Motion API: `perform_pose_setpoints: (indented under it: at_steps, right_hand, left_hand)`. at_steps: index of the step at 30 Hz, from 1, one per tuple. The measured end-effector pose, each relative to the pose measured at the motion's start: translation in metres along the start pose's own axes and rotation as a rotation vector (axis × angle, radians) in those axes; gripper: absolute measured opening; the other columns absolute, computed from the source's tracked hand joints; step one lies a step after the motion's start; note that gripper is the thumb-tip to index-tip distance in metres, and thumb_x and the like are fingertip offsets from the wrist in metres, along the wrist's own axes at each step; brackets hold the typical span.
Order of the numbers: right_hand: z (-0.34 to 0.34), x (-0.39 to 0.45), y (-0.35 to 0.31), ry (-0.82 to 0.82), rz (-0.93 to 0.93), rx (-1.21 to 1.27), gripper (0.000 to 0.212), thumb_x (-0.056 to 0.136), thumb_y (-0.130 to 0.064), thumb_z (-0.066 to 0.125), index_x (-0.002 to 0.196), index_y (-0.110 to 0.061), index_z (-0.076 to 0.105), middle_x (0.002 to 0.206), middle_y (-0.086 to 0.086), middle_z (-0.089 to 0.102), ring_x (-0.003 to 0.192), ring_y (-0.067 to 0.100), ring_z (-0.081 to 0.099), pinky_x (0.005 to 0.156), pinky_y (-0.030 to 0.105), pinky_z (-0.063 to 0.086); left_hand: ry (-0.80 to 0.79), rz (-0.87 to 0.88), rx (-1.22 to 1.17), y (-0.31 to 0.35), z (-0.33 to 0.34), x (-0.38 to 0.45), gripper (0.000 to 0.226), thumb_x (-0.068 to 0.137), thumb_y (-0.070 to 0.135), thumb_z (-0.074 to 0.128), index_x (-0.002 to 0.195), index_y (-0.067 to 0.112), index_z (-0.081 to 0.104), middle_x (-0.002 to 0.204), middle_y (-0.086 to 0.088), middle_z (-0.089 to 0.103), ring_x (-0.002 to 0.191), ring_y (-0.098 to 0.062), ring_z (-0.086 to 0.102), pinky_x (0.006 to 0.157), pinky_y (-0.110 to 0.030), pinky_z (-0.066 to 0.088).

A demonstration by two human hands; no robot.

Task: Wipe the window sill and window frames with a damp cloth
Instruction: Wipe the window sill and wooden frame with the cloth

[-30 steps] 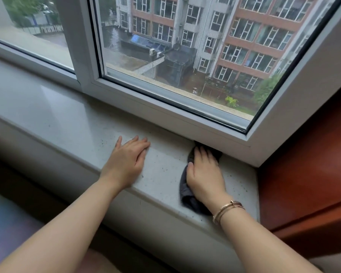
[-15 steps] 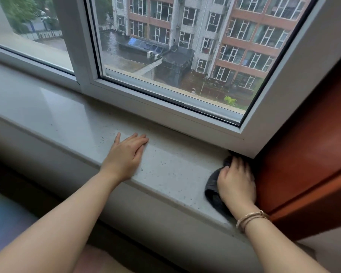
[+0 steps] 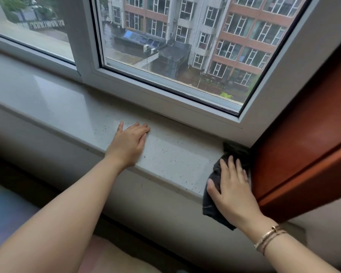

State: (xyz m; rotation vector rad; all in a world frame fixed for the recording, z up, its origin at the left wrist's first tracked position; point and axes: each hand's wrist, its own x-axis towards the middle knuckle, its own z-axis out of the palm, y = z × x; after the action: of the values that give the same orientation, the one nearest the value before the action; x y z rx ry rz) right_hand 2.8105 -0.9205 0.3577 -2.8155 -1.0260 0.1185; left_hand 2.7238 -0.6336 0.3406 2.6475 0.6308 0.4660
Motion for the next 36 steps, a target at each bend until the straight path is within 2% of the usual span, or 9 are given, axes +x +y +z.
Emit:
perform_pose_setpoints:
  at_steps: [4,8,12,15,17,23,28,31,36]
  right_hand:
    - [-0.010,0.001,0.004,-0.156,-0.158,-0.093,0.114,0.065,-0.092,0.006,0.149,-0.018,-0.018,0.152,0.002,-0.032,0.139,0.019,-0.031,0.118,0.038,-0.008]
    - [-0.014,0.001,0.004,-0.247,-0.271,-0.260,0.122,0.064,-0.089,0.029,0.145,-0.013,-0.023,0.148,0.006,-0.035,0.139,0.024,-0.032,0.118,0.039,-0.007]
    - [0.005,0.002,-0.003,-0.074,-0.411,-0.269,0.097,0.081,-0.070,0.031,0.151,-0.008,0.004,0.158,0.011,-0.004,0.146,0.030,-0.007,0.117,0.047,0.018]
    - [0.023,0.017,-0.032,0.072,-0.493,-0.239,0.089,0.081,-0.054,0.061,0.145,-0.001,0.028,0.153,0.020,0.025,0.141,0.038,0.022,0.108,0.054,0.033]
    - [0.029,0.028,-0.056,0.147,-0.544,-0.234,0.085,0.077,-0.044,0.071,0.140,0.003,0.037,0.146,0.024,0.036,0.136,0.042,0.033,0.104,0.055,0.037]
    - [0.026,0.012,-0.030,0.154,-0.555,-0.321,0.084,0.067,-0.015,0.078,0.138,0.007,0.039,0.144,0.026,0.038,0.134,0.042,0.037,0.103,0.053,0.040]
    - [0.016,-0.013,0.018,0.087,-0.507,-0.470,0.097,0.064,-0.021,0.081,0.139,0.010,0.026,0.144,0.030,0.035,0.134,0.046,0.034,0.102,0.055,0.041]
    - [0.015,-0.009,0.004,0.086,-0.485,-0.445,0.093,0.067,-0.021,0.080,0.137,0.008,0.026,0.141,0.031,0.039,0.131,0.047,0.038,0.100,0.055,0.042]
    - [0.026,0.014,-0.054,0.202,-0.513,-0.347,0.069,0.076,-0.011,0.073,0.134,0.010,0.042,0.138,0.033,0.043,0.127,0.049,0.041,0.097,0.056,0.044]
  left_hand:
    - [0.000,0.003,0.000,0.001,0.000,0.001,0.041,0.102,0.025,0.028,0.139,0.022,0.045,0.149,0.008,0.040,0.142,-0.010,0.027,0.118,-0.038,-0.003]
    - [0.008,0.007,0.010,0.000,0.002,0.001,0.041,0.102,0.025,0.028,0.139,0.022,0.045,0.149,0.007,0.040,0.142,-0.010,0.027,0.118,-0.038,-0.003]
    - [0.016,0.012,0.008,0.000,0.003,0.001,0.041,0.102,0.025,0.027,0.139,0.022,0.045,0.149,0.007,0.040,0.142,-0.010,0.027,0.118,-0.038,-0.003]
    - [0.019,0.009,0.009,-0.002,0.005,0.002,0.041,0.102,0.025,0.028,0.139,0.022,0.046,0.149,0.007,0.040,0.142,-0.011,0.028,0.118,-0.038,-0.003]
    - [0.014,0.015,0.009,-0.003,0.004,0.002,0.040,0.102,0.025,0.029,0.138,0.022,0.047,0.149,0.007,0.040,0.142,-0.011,0.028,0.118,-0.039,-0.002]
    - [-0.010,0.003,-0.001,-0.002,0.000,0.000,0.041,0.102,0.025,0.028,0.140,0.022,0.045,0.150,0.008,0.038,0.142,-0.009,0.026,0.118,-0.039,-0.004]
    - [-0.029,0.006,0.025,-0.001,0.001,-0.001,0.042,0.103,0.025,0.026,0.141,0.022,0.043,0.151,0.007,0.037,0.143,-0.010,0.024,0.118,-0.039,-0.004]
    - [-0.013,0.006,0.028,-0.001,0.002,0.000,0.042,0.103,0.026,0.025,0.141,0.022,0.043,0.150,0.007,0.037,0.143,-0.010,0.025,0.118,-0.039,-0.003]
    - [-0.001,0.003,0.026,-0.001,0.004,0.001,0.042,0.103,0.026,0.027,0.140,0.021,0.045,0.150,0.006,0.039,0.142,-0.010,0.026,0.118,-0.039,-0.003]
